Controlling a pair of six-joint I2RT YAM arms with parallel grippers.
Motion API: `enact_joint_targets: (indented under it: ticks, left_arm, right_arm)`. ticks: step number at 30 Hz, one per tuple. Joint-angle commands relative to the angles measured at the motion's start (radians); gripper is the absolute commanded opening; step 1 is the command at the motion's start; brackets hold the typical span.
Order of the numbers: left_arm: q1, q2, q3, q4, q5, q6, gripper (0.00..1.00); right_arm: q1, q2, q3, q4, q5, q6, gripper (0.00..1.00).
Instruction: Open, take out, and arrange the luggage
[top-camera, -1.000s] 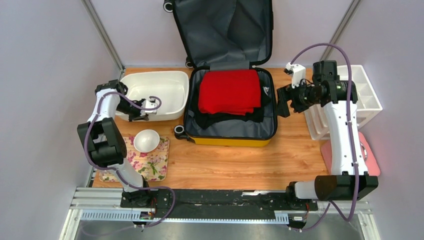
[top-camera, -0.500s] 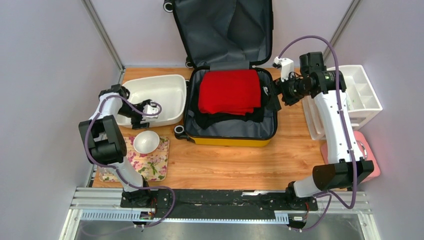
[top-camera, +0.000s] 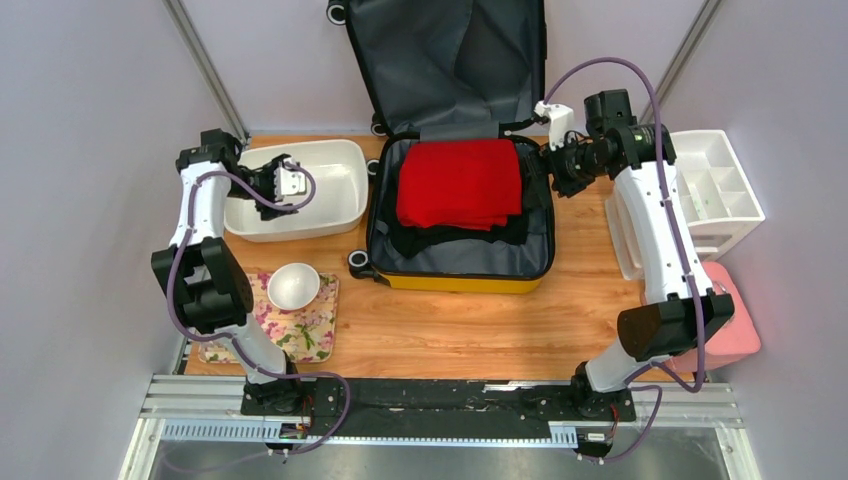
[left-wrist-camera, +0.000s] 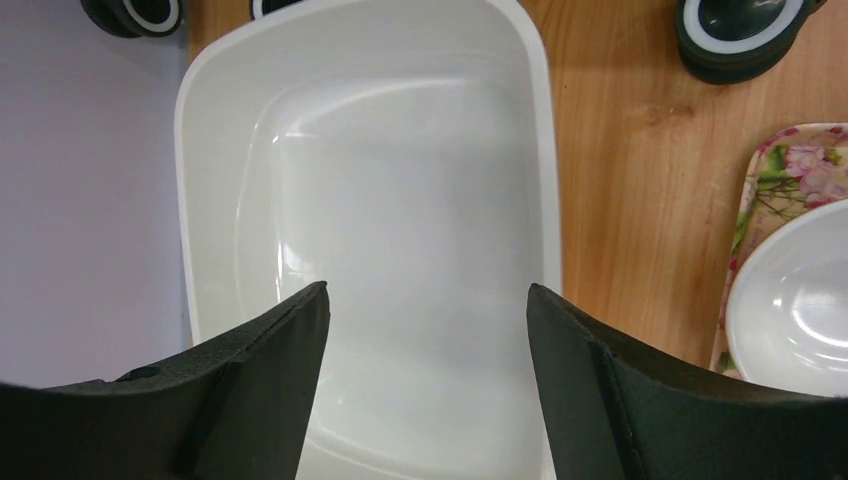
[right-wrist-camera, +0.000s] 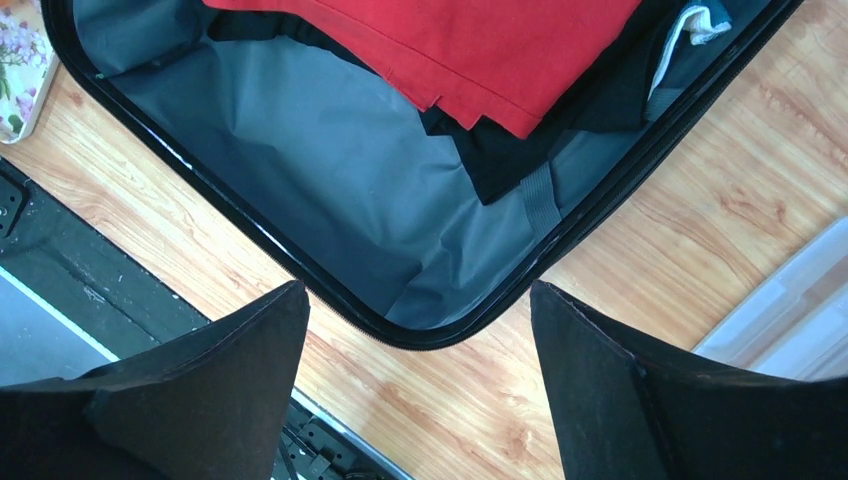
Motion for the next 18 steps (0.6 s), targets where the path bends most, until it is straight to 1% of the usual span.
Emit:
enact_joint_targets:
  ticks: [1, 2, 3, 4, 5, 6, 7, 8, 9, 11, 12, 13, 14, 16, 17, 18]
  left_arm:
    - [0.003, 0.013, 0.045, -0.170, 0.090, 0.096, 0.80]
    - [0.005, 0.016, 0.065, -0.208, 0.086, 0.132, 0.80]
    - [0.006, 0.025, 0.078, -0.291, 0.080, 0.177, 0.80]
    - [0.006, 0.024, 0.087, -0.282, 0.102, 0.134, 0.80]
    - [0.006, 0.024, 0.094, -0.241, 0.121, 0.047, 0.80]
    - [0.006, 0.024, 0.091, -0.113, 0.142, -0.050, 0.80]
    - [0.005, 0.024, 0.079, -0.024, 0.176, -0.278, 0.79]
    - [-0.001, 0.029, 0.067, 0.083, 0.176, -0.434, 0.74]
    - [-0.023, 0.035, 0.056, 0.289, 0.163, -0.718, 0.71]
    - [-0.055, 0.042, 0.013, 0.455, 0.085, -0.918, 0.65]
    - [-0.072, 0.052, 0.001, 0.545, 0.060, -0.969, 0.64]
    - [-0.112, 0.055, -0.026, 0.581, 0.002, -1.026, 0.63]
    - [-0.136, 0.062, -0.034, 0.601, -0.038, -1.034, 0.63]
    - [-0.187, 0.113, -0.022, 0.569, -0.115, -0.985, 0.61]
    - [-0.195, 0.133, -0.019, 0.551, -0.123, -0.971, 0.61]
    - [-0.199, 0.166, -0.014, 0.493, -0.124, -0.909, 0.61]
  right_arm:
    - [0.009, 0.027, 0.071, 0.015, -0.017, 0.009, 0.85]
    - [0.009, 0.032, 0.077, 0.011, -0.020, 0.009, 0.85]
    - [0.009, 0.035, 0.082, 0.005, -0.018, 0.008, 0.85]
    - [0.009, 0.040, 0.088, 0.003, -0.015, 0.006, 0.85]
    - [0.009, 0.041, 0.088, 0.003, -0.011, 0.006, 0.85]
    - [0.009, 0.040, 0.085, 0.005, -0.009, 0.008, 0.85]
    - [0.009, 0.038, 0.082, 0.006, -0.010, 0.011, 0.85]
    - [0.011, 0.037, 0.074, 0.009, -0.012, 0.014, 0.85]
    - [0.011, 0.037, 0.071, 0.015, -0.010, 0.018, 0.85]
    - [0.011, 0.037, 0.070, 0.017, -0.003, 0.021, 0.85]
    - [0.009, 0.037, 0.073, 0.018, -0.001, 0.026, 0.85]
    - [0.009, 0.038, 0.077, 0.018, 0.002, 0.026, 0.85]
    - [0.011, 0.037, 0.080, 0.018, 0.008, 0.029, 0.85]
    - [0.011, 0.040, 0.090, 0.018, 0.013, 0.031, 0.85]
    - [0.009, 0.041, 0.090, 0.018, 0.014, 0.032, 0.85]
    - [0.011, 0.041, 0.086, 0.025, 0.016, 0.034, 0.85]
